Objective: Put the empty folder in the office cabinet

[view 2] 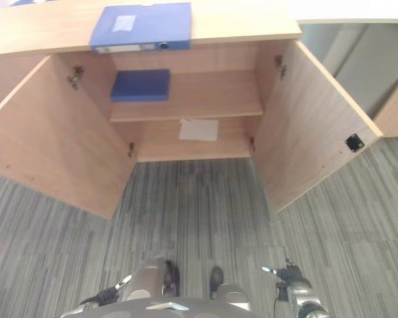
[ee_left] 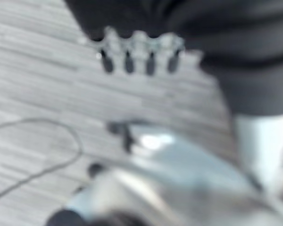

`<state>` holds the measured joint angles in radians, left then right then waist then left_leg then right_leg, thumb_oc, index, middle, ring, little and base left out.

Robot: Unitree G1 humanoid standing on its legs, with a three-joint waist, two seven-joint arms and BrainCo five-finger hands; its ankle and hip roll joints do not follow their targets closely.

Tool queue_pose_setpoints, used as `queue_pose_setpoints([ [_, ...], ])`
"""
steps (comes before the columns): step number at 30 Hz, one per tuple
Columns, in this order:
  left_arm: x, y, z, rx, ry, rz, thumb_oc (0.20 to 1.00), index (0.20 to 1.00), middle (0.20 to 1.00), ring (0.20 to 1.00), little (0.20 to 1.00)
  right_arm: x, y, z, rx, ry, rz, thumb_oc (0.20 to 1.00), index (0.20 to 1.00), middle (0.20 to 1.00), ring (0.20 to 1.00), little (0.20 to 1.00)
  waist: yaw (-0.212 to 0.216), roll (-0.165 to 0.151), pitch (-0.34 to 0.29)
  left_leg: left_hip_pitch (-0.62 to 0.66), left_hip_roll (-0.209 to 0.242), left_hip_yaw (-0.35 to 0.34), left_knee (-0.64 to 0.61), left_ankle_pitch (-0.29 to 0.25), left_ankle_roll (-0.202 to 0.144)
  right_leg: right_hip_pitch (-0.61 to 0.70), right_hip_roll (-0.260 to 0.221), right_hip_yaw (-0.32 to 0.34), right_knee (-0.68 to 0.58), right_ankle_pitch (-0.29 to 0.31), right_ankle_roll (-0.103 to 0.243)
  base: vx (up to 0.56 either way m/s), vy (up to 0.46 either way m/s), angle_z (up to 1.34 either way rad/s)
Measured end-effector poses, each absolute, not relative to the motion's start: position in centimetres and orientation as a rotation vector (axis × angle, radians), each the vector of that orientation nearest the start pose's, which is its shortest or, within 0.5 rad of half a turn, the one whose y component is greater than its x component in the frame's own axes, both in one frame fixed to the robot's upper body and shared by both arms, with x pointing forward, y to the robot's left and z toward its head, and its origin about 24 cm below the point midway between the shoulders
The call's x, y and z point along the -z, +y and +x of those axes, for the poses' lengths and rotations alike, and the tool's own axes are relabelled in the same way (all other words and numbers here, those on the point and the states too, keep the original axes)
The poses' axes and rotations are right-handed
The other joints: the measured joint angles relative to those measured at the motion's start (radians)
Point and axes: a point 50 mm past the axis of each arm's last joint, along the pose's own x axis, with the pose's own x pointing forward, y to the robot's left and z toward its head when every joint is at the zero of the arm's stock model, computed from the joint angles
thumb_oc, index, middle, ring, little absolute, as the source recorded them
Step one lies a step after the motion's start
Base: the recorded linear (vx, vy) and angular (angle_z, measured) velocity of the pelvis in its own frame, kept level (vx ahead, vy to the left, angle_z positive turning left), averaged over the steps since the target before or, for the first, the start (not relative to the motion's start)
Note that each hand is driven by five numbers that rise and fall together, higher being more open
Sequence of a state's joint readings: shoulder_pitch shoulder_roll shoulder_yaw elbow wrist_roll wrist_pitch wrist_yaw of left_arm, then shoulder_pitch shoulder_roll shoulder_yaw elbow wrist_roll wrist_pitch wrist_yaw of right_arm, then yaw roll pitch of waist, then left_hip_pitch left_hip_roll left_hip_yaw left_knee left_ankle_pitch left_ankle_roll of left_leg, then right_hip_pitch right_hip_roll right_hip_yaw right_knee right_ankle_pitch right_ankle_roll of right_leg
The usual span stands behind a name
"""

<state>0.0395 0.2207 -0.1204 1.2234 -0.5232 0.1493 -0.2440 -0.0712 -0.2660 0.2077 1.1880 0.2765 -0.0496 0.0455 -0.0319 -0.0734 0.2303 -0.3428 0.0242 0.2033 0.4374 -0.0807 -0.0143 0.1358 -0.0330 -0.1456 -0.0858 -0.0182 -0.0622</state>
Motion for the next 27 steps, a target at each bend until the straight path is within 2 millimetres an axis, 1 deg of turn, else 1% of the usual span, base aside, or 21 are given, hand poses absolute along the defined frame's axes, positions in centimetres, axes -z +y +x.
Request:
queue_pose_setpoints([
  [2, 17.1, 20.6, 5.3, -0.136, 1.353, -0.386, 1.0, 1.0, 1.0, 1.0, 1.0, 14.9, -23.4, 12.8, 0.069, 1.074, -0.133, 1.0, 1.0, 1.0, 1.0, 1.0, -0.002, 0.035, 0.009, 0.006, -0.05, -0.049, -0.289, 0.042, -0.027, 0.066, 0.021, 0.01, -0.005, -0.05, 0.013, 0.35, 0.057, -0.32],
  [3, 17.2, 20.3, 5.3, -0.122, 1.358, -0.364, 1.0, 1.0, 1.0, 1.0, 1.0, 15.1, -23.3, 12.2, 0.056, 1.091, -0.147, 1.0, 1.0, 1.0, 1.0, 1.0, 0.003, 0.055, 0.017, 0.007, -0.067, -0.057, -0.419, 0.085, -0.034, 0.106, 0.03, 0.026, 0.002, -0.084, 0.025, 0.35, 0.098, -0.34],
  [5, 17.3, 20.0, 5.1, -0.13, 1.375, -0.362, 1.0, 1.0, 1.0, 1.0, 1.0, 15.6, -22.9, 11.0, 0.039, 1.122, -0.152, 1.0, 1.0, 1.0, 1.0, 1.0, 0.013, 0.058, 0.017, 0.046, -0.078, -0.074, -0.438, 0.088, -0.009, 0.174, 0.027, 0.048, 0.003, -0.128, 0.051, 0.31, 0.138, -0.48],
  [6, 17.4, 19.8, 4.6, -0.133, 1.383, -0.368, 1.0, 1.0, 1.0, 1.0, 1.0, 15.7, -22.8, 10.8, 0.023, 1.124, -0.171, 1.0, 1.0, 1.0, 1.0, 1.0, 0.018, 0.062, 0.015, 0.095, -0.074, -0.096, -0.445, 0.09, 0.023, 0.214, 0.028, 0.08, 0.008, -0.152, 0.062, 0.22, 0.131, -0.53],
  [7, 17.4, 19.8, 4.5, -0.136, 1.386, -0.367, 1.0, 1.0, 1.0, 1.0, 1.0, 15.7, -22.4, 11.0, 0.002, 1.116, -0.181, 1.0, 1.0, 1.0, 1.0, 1.0, 0.018, 0.048, 0.018, 0.116, -0.087, -0.088, -0.439, 0.134, 0.054, 0.228, 0.017, 0.092, 0.033, -0.167, 0.074, 0.23, 0.13, -0.57],
  [9, 17.3, 19.5, 5.4, -0.117, 1.355, -0.357, 1.0, 1.0, 1.0, 1.0, 1.0, 15.5, -21.7, 11.9, -0.046, 1.081, -0.212, 1.0, 1.0, 1.0, 1.0, 1.0, 0.015, 0.039, 0.015, 0.161, -0.083, -0.076, -0.47, 0.168, 0.093, 0.189, 0.01, 0.082, 0.141, -0.173, 0.09, 0.23, 0.13, -0.47],
  [10, 17.1, 19.6, 6.6, -0.094, 1.34, -0.325, 1.0, 1.0, 1.0, 1.0, 1.0, 15.4, -21.2, 12.3, -0.091, 1.055, -0.248, 1.0, 1.0, 1.0, 1.0, 1.0, 0.023, 0.043, 0.012, 0.225, -0.08, -0.093, -0.514, 0.247, 0.12, 0.178, 0.028, 0.08, 0.153, -0.236, 0.088, 0.16, 0.093, -0.37],
  [11, 17.1, 19.6, 6.6, -0.094, 1.34, -0.325, 1.0, 1.0, 1.0, 1.0, 1.0, 15.4, -21.2, 12.3, -0.091, 1.055, -0.248, 1.0, 1.0, 1.0, 1.0, 1.0, 0.023, 0.043, 0.012, 0.225, -0.08, -0.093, -0.514, 0.247, 0.12, 0.178, 0.028, 0.08, 0.153, -0.236, 0.088, 0.13, 0.064, -0.37],
  [12, 17.0, 19.8, 7.1, -0.091, 1.331, -0.314, 1.0, 1.0, 1.0, 1.0, 1.0, 15.5, -20.7, 12.3, -0.122, 1.049, -0.274, 1.0, 1.0, 1.0, 1.0, 1.0, 0.026, 0.047, -0.001, 0.244, -0.085, -0.103, -0.515, 0.316, 0.119, 0.158, 0.041, 0.083, 0.137, -0.25, 0.081, 0.15, 0.055, -0.11],
  [13, 16.7, 20.2, 8.5, -0.081, 1.297, -0.293, 1.0, 1.0, 1.0, 1.0, 1.0, 15.4, -19.8, 12.8, -0.15, 1.024, -0.275, 1.0, 1.0, 1.0, 1.0, 1.0, 0.024, 0.029, -0.017, 0.253, -0.108, -0.104, -0.525, 0.291, 0.118, 0.094, 0.054, 0.082, 0.134, -0.259, 0.057, 0.22, 0.085, 0.14],
  [14, 16.5, 20.0, 9.6, -0.061, 1.272, -0.286, 1.0, 1.0, 1.0, 1.0, 1.0, 15.4, -19.7, 12.9, -0.153, 1.016, -0.276, 1.0, 1.0, 1.0, 1.0, 1.0, 0.01, 0.039, -0.023, 0.256, -0.117, -0.124, -0.525, 0.276, 0.119, 0.064, 0.08, 0.081, 0.141, -0.235, 0.032, 0.21, 0.083, 0.45],
  [15, 16.4, 20.0, 10.3, -0.052, 1.261, -0.277, 1.0, 1.0, 1.0, 1.0, 1.0, 15.5, -19.4, 12.6, -0.151, 1.027, -0.271, 1.0, 1.0, 1.0, 1.0, 1.0, 0.013, 0.024, -0.034, 0.26, -0.134, -0.098, -0.525, 0.206, 0.076, 0.067, 0.08, 0.08, 0.098, -0.211, 0.017, 0.17, 0.081, 0.55],
  [16, 16.3, 20.4, 10.5, -0.059, 1.26, -0.27, 1.0, 1.0, 1.0, 1.0, 1.0, 15.7, -18.7, 12.3, -0.158, 1.032, -0.258, 1.0, 1.0, 1.0, 1.0, 1.0, 0.009, -0.02, -0.055, 0.247, -0.164, -0.051, -0.473, 0.141, 0.039, 0.061, 0.015, 0.071, 0.073, -0.163, 0.012, 0.13, 0.072, 0.2],
  [17, 16.2, 20.3, 10.9, -0.057, 1.255, -0.269, 1.0, 1.0, 1.0, 1.0, 1.0, 15.7, -18.5, 12.1, -0.156, 1.035, -0.249, 1.0, 1.0, 1.0, 1.0, 1.0, 0.022, -0.029, -0.059, 0.208, -0.148, -0.047, -0.342, 0.093, 0.107, 0.067, -0.005, 0.063, 0.094, -0.147, 0.055, 0.13, 0.082, -0.02],
  [18, 16.4, 20.1, 10.3, -0.06, 1.28, -0.276, 1.0, 1.0, 1.0, 1.0, 1.0, 15.5, -18.7, 12.8, -0.153, 1.014, -0.255, 1.0, 1.0, 1.0, 1.0, 1.0, 0.025, 0.011, -0.04, 0.213, -0.115, -0.034, -0.293, 0.079, 0.148, 0.078, 0.025, 0.045, 0.156, -0.151, 0.065, 0.09, 0.063, -0.05],
  [19, 16.7, 19.7, 9.3, -0.06, 1.312, -0.274, 1.0, 1.0, 1.0, 1.0, 1.0, 15.4, -18.7, 12.9, -0.151, 1.012, -0.254, 1.0, 1.0, 1.0, 1.0, 1.0, 0.019, 0.042, -0.04, 0.275, -0.114, -0.069, -0.341, 0.085, 0.143, 0.041, 0.025, 0.022, 0.259, -0.17, 0.064, 0.09, 0.063, 0.24],
  [20, 16.8, 19.6, 8.8, -0.057, 1.321, -0.269, 1.0, 1.0, 1.0, 1.0, 1.0, 15.5, -18.7, 12.6, -0.15, 1.016, -0.251, 1.0, 1.0, 1.0, 1.0, 1.0, 0.007, 0.057, -0.047, 0.313, -0.115, -0.094, -0.398, 0.105, 0.149, 0.023, 0.03, 0.028, 0.286, -0.182, 0.052, 0.07, 0.057, 0.48],
  [21, 16.8, 19.7, 8.8, -0.052, 1.32, -0.256, 1.0, 1.0, 1.0, 1.0, 1.0, 15.6, -18.7, 12.4, -0.15, 1.022, -0.251, 1.0, 1.0, 1.0, 1.0, 1.0, 0.01, 0.063, -0.051, 0.35, -0.118, -0.104, -0.447, 0.132, 0.163, 0.007, 0.031, 0.027, 0.274, -0.188, 0.05, 0.06, 0.055, 0.47],
  [23, 16.7, 20.4, 9.1, -0.062, 1.305, -0.233, 1.0, 1.0, 1.0, 1.0, 1.0, 15.4, -18.6, 13.0, -0.151, 1.008, -0.252, 1.0, 1.0, 1.0, 1.0, 1.0, 0.021, 0.055, -0.048, 0.371, -0.131, -0.108, -0.481, 0.145, 0.169, -0.059, -0.006, 0.023, 0.302, -0.183, 0.061, 0.04, 0.066, 0.23],
  [25, 16.6, 21.0, 9.2, -0.075, 1.292, -0.214, 1.0, 1.0, 1.0, 1.0, 1.0, 14.9, -18.6, 14.5, -0.125, 0.965, -0.247, 1.0, 1.0, 1.0, 1.0, 1.0, 0.022, 0.068, -0.038, 0.392, -0.128, -0.115, -0.493, 0.143, 0.172, -0.198, -0.066, 0.02, 0.486, -0.154, 0.108, 0.03, 0.03, 0.16],
  [27, 16.5, 20.8, 9.5, -0.067, 1.27, -0.205, 1.0, 1.0, 1.0, 1.0, 1.0, 14.7, -18.7, 14.9, -0.102, 0.946, -0.256, 1.0, 1.0, 1.0, 1.0, 1.0, 0.022, 0.084, -0.025, 0.426, -0.118, -0.097, -0.512, 0.142, 0.17, -0.262, -0.121, 0.005, 0.531, -0.125, 0.156, 0.04, -0.111, 0.15],
])
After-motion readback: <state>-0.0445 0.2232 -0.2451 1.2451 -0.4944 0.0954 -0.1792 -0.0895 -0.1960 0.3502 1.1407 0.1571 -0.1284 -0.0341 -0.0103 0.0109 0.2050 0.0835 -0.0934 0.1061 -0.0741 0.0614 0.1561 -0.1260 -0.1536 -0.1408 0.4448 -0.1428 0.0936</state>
